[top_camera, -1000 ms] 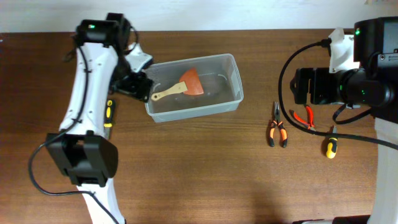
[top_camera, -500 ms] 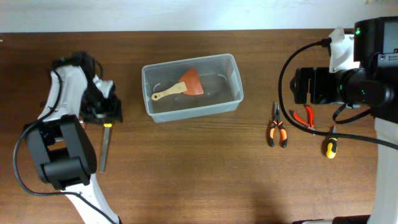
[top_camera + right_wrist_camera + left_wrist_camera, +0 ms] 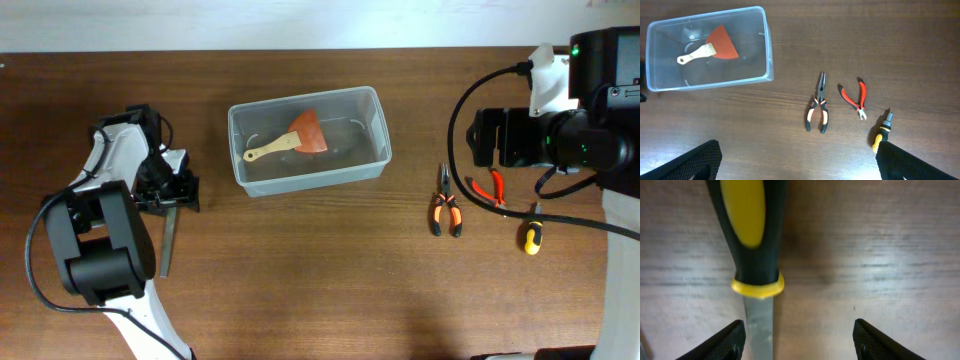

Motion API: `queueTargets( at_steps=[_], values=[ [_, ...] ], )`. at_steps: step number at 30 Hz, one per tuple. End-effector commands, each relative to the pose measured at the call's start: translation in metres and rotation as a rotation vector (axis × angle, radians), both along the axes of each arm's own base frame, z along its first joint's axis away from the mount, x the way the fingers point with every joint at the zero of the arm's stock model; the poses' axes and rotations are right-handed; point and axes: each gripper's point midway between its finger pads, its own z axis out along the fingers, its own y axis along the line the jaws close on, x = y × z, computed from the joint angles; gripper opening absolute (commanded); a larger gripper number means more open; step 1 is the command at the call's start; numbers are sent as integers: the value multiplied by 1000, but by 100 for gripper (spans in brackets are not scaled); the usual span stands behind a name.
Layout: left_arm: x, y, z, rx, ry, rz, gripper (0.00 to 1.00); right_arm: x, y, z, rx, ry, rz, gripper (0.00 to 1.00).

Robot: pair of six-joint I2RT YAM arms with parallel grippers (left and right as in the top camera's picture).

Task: Pack container
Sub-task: 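Lower the left gripper and grasp the yellow-black file handle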

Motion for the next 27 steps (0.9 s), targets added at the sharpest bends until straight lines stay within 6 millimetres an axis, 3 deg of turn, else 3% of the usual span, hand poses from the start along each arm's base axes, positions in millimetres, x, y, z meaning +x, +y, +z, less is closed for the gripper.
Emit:
queueTargets(
  at_steps=[1,9,20,27],
  values=[
    [3,13,6,65,-22,4,71,1,-2,-1,-11,1,-1,99],
    [41,22,3,100,-177,-7,75,2,-2,-1,-11,-1,-2,99],
    [37,21,-29,82,-123,-72,73,-1,-2,-3,-12,14,-1,99],
    [34,19,-35,71,-107,-71,52,-1,-2,-3,-12,14,-1,99]
  ],
)
